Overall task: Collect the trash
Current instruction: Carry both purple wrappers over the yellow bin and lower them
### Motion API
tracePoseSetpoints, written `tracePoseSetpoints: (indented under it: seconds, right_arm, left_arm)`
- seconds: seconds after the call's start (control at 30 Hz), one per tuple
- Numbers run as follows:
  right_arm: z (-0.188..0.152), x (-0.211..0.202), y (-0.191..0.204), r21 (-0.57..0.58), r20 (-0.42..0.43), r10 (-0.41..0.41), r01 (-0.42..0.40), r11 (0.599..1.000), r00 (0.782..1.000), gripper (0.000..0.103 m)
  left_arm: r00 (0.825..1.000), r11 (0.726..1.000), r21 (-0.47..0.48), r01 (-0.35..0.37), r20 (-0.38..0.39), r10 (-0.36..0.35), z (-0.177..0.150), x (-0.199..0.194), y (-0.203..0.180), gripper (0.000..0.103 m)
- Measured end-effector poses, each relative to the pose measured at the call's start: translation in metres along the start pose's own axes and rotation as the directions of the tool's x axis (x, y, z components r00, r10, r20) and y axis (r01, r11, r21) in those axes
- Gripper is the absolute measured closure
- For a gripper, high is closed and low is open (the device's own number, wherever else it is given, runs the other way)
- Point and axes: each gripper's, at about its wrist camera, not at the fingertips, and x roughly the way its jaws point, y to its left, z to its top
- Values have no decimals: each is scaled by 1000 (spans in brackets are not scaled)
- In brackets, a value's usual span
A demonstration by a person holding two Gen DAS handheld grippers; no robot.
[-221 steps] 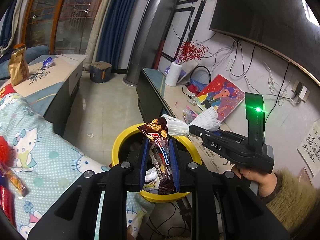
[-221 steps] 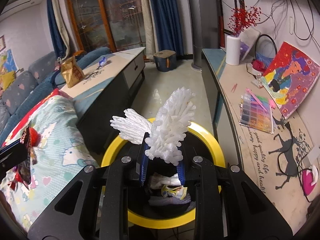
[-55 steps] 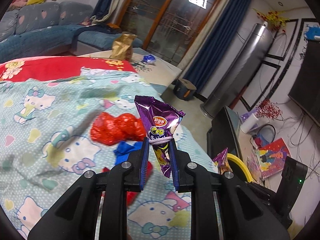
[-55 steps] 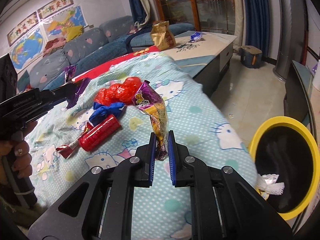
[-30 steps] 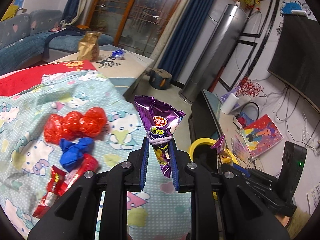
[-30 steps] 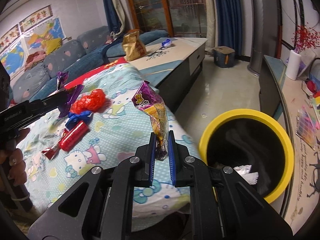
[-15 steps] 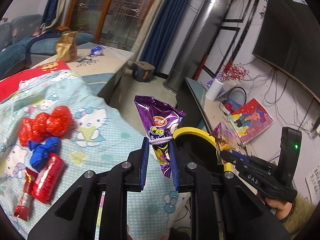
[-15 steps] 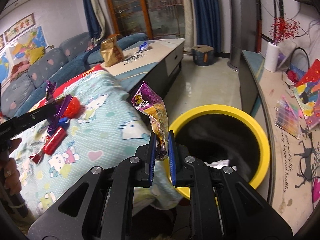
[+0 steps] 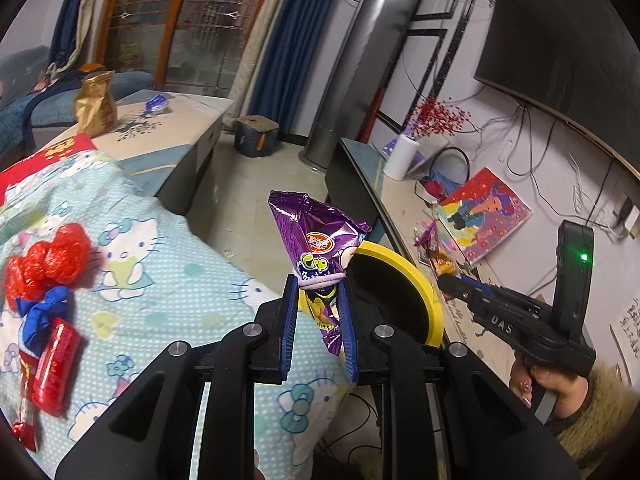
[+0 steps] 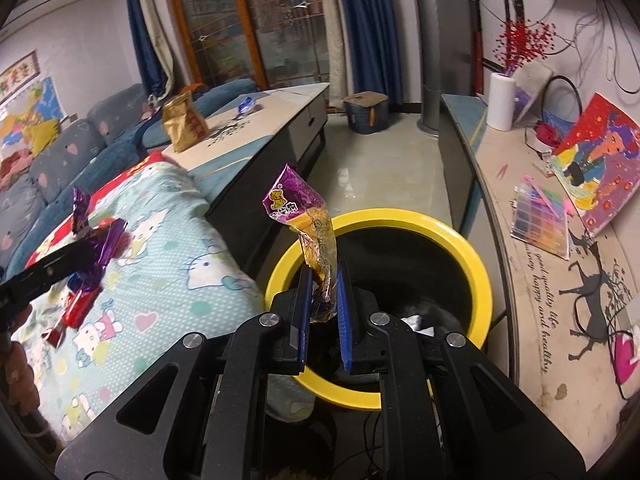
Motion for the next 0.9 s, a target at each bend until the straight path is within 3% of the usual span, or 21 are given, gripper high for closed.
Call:
tracePoseSetpoints:
  seconds: [0.9]
  right_arm:
    - [2,15,-58,122,-20,-93,95,988,995,95]
  left_arm:
    - [993,990,116,80,-96,-69,-2,69,-48,84]
